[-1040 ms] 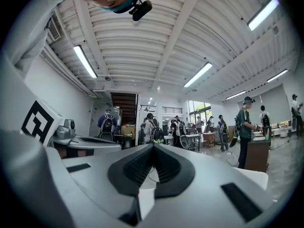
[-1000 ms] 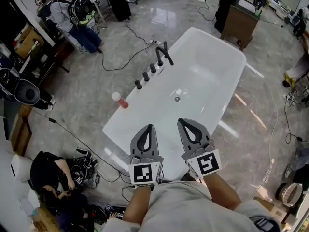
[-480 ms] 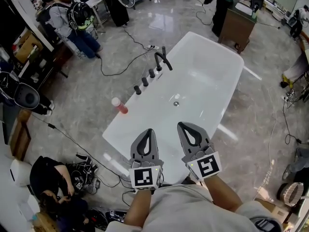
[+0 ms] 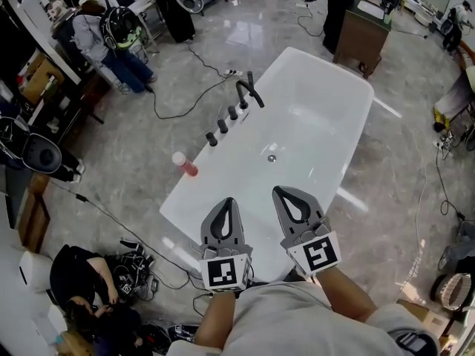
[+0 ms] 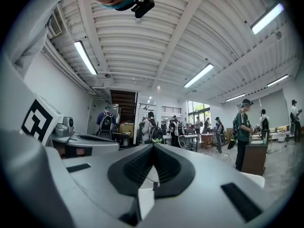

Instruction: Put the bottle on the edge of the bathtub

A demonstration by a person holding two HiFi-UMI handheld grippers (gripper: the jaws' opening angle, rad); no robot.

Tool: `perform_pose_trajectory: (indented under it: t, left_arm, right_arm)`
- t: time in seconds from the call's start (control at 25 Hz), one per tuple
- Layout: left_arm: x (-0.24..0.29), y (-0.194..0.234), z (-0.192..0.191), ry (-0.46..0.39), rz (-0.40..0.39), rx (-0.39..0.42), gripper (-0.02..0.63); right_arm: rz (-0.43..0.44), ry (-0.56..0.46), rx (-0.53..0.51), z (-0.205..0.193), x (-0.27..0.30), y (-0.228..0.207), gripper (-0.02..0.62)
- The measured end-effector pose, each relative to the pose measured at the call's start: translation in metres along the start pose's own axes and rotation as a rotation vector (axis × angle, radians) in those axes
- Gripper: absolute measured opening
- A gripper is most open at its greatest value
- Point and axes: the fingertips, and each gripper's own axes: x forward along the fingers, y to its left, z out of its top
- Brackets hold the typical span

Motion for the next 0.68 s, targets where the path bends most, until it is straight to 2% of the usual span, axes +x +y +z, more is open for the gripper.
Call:
perform_pose_trajectory:
  t: [0.68]
  left_arm:
    - [-0.0008,0.0044,0.0039,-0.018,0.002,-0.001,0.011]
  right_arm:
    - [0.003,-0.004,-0.003,-0.0001,0.0037,0.0034,0.006]
